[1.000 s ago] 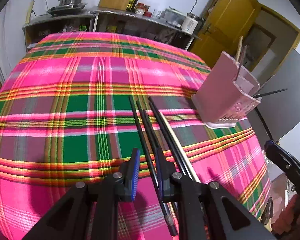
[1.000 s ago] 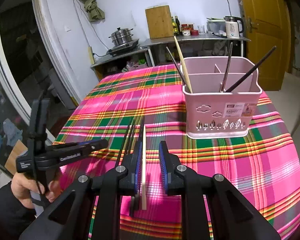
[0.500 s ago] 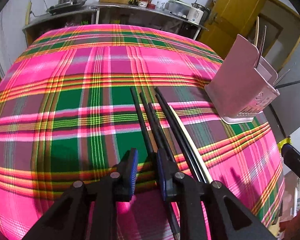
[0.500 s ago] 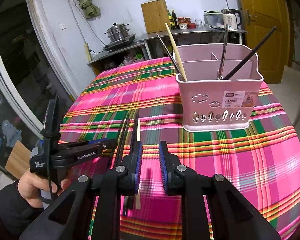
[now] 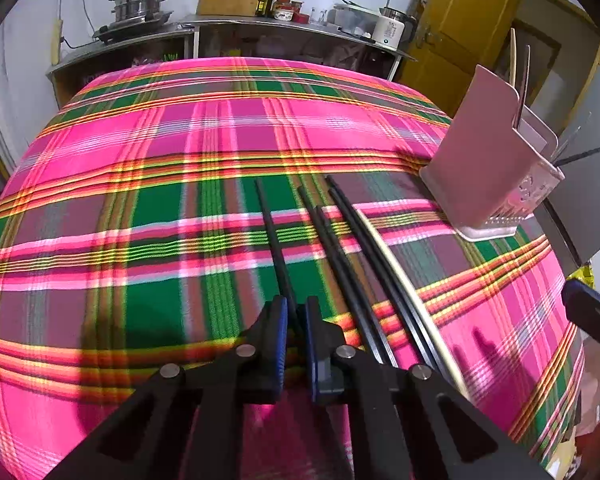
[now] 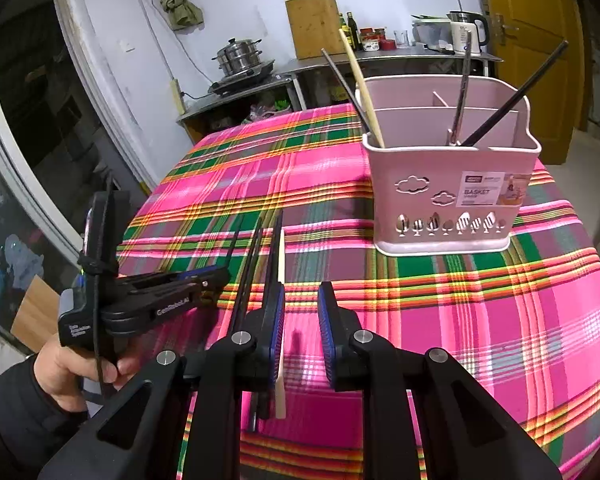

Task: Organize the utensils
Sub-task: 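Move both open tools back toward the remaining black chopsticks, then grasp a black chopstick with the left tool while the right tool grasps another black chopstick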

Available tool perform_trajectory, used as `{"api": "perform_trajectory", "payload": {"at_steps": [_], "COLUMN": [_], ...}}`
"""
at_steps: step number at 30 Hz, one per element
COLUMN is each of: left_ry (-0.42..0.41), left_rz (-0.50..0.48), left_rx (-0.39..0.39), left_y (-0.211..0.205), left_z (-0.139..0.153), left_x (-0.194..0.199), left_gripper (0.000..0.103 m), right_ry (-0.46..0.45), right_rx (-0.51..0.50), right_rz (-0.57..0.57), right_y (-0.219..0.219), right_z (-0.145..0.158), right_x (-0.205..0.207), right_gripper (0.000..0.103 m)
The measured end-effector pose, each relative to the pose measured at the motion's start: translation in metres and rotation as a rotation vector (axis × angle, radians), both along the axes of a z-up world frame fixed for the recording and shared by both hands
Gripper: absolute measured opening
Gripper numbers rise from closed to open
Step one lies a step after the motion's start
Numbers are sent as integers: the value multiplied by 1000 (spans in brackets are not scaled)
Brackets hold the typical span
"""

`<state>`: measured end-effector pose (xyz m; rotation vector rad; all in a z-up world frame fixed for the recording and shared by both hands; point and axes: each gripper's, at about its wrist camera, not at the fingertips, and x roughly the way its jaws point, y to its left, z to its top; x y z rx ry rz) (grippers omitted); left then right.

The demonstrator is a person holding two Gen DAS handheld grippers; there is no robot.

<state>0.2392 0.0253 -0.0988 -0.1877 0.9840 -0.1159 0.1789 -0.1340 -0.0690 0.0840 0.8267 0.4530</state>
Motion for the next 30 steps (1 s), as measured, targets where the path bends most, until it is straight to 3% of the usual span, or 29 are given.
{"api": "perform_trajectory", "payload": {"at_steps": [14, 22, 30], "left_ry": [24, 30, 24], "left_rz": [103, 108, 108], "left_rx": [-12, -26, -32], "left_y": [62, 69, 70], "left_z": [0, 0, -1], "left_x": [-48, -40, -27], "left_gripper": [9, 9, 9], "right_ry": [70, 113, 148], "right_rx": [-26, -75, -96], "right_rz": [108, 140, 131], "right_y": [60, 90, 95], "right_z": [-35, -58, -72], "right_x": [30, 57, 73], "right_gripper": [18, 17, 10]}}
